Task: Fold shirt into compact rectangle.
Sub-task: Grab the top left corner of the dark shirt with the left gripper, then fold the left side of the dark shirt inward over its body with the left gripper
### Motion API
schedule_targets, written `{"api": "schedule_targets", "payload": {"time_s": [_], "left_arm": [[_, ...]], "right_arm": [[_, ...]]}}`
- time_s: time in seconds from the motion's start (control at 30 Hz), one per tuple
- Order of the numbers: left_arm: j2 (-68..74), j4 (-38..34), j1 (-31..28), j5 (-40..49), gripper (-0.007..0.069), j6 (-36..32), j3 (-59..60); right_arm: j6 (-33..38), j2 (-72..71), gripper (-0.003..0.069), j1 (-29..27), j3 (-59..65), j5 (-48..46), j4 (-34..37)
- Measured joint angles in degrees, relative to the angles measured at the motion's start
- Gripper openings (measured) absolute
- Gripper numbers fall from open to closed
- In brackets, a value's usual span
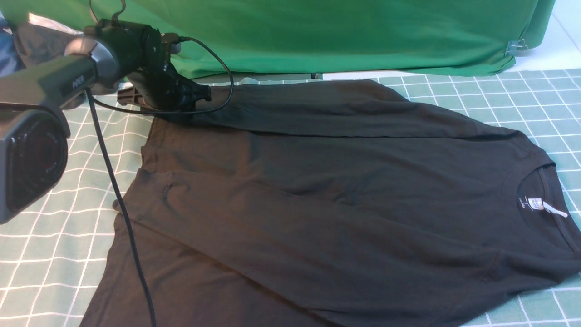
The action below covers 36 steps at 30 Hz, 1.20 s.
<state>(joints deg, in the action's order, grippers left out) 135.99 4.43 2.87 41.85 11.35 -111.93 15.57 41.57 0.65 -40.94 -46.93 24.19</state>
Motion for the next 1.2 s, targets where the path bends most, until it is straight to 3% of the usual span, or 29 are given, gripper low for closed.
{"api": "schedule_targets", "payload": {"time_s": [0.1,0.13,0.23,0.8,0.93,1.07,1.2], "left_arm": [[0.0,-0.3,0.0,0.4,0.0179,-0.2,0.0],[0.0,-0.3,0.0,0.9,0.0099,-0.5,-0.1],[-0.2,-0.2,0.0,1.9,0.0029,-0.9,-0.2],[-7.5,-4.7,0.0,11.9,0.0021,-5.4,-2.0],[-12.0,-5.1,0.0,15.0,0.0021,-7.0,-2.0],[-16.8,-7.2,0.0,18.3,0.0021,-7.8,-2.1],[-19.2,-9.7,0.0,22.5,0.0021,-9.1,-2.1]], "right_arm": [[0.0,0.0,0.0132,0.0,0.0,0.0,0.0],[0.0,0.0,0.0134,0.0,0.0,-0.1,0.0],[0.0,0.0,0.0134,0.0,0.0,-0.5,0.0],[0.0,0.0,0.0144,0.0,0.0,-0.2,-1.0],[-0.8,0.3,0.0134,0.0,-0.6,0.2,-7.6],[-5.1,3.4,0.0045,0.0,-4.5,-1.7,-15.7],[-6.5,7.1,0.0017,0.0,-8.7,-3.3,-19.3]]}}
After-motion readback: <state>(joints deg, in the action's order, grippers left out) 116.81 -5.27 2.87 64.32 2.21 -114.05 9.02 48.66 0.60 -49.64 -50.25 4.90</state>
